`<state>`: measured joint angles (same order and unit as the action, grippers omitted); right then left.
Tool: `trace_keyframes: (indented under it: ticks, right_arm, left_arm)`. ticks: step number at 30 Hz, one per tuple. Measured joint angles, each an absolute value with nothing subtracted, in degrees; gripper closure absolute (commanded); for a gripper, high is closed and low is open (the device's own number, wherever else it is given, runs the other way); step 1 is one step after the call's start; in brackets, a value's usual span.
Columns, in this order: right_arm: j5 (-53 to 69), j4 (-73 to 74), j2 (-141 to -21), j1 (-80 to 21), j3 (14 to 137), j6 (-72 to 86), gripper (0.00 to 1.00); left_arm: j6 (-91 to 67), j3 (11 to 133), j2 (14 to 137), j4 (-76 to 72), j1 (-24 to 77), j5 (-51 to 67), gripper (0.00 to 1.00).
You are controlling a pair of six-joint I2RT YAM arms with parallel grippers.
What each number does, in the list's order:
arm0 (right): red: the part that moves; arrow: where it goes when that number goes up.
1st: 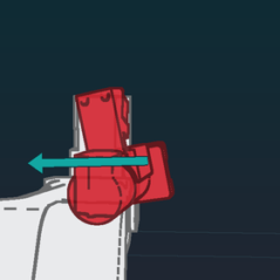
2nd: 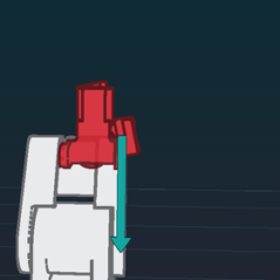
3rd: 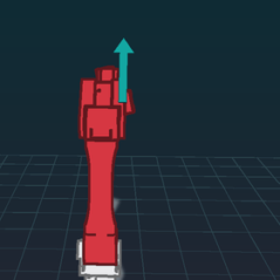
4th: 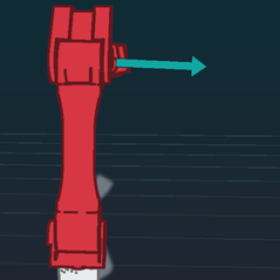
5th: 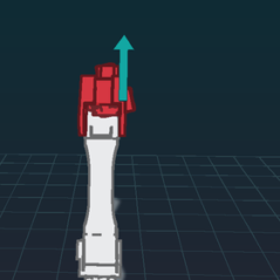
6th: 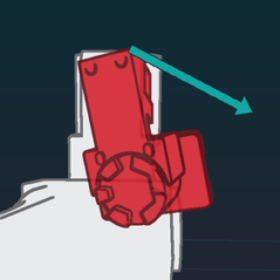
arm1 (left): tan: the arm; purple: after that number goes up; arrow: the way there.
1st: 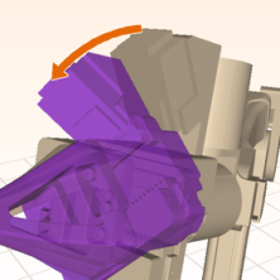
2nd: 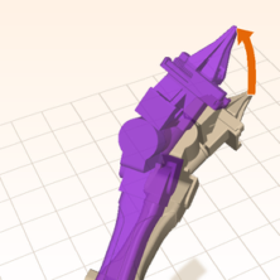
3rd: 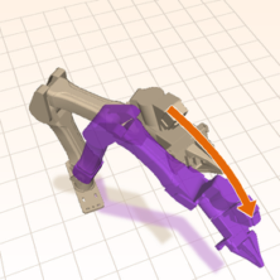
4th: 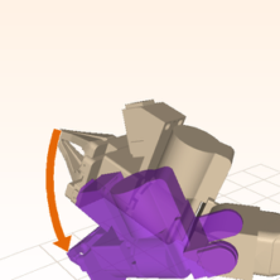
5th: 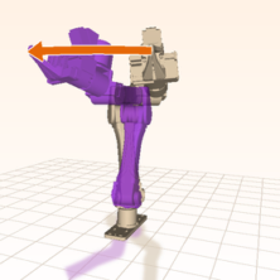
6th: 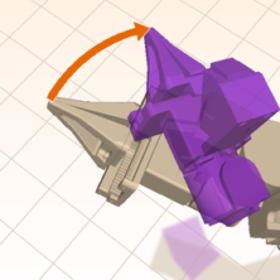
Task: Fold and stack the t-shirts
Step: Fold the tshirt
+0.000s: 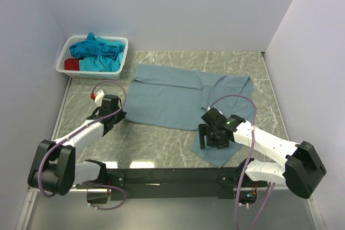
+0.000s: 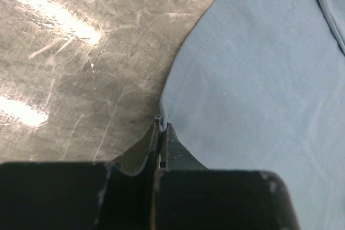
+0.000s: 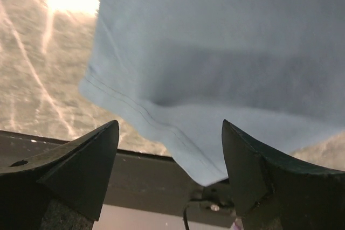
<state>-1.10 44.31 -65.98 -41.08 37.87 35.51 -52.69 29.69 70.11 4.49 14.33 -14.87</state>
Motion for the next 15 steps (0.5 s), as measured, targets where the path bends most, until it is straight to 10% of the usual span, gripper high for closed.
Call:
trace_keyframes:
  ticks: [15]
  right_arm:
    - [2.5, 51.1, -64.9, -52.9, 33.2, 44.5, 0.28]
  left_arm:
    - [-51.6, 27.3, 63.3, 4.3, 14.3, -15.0, 0.99]
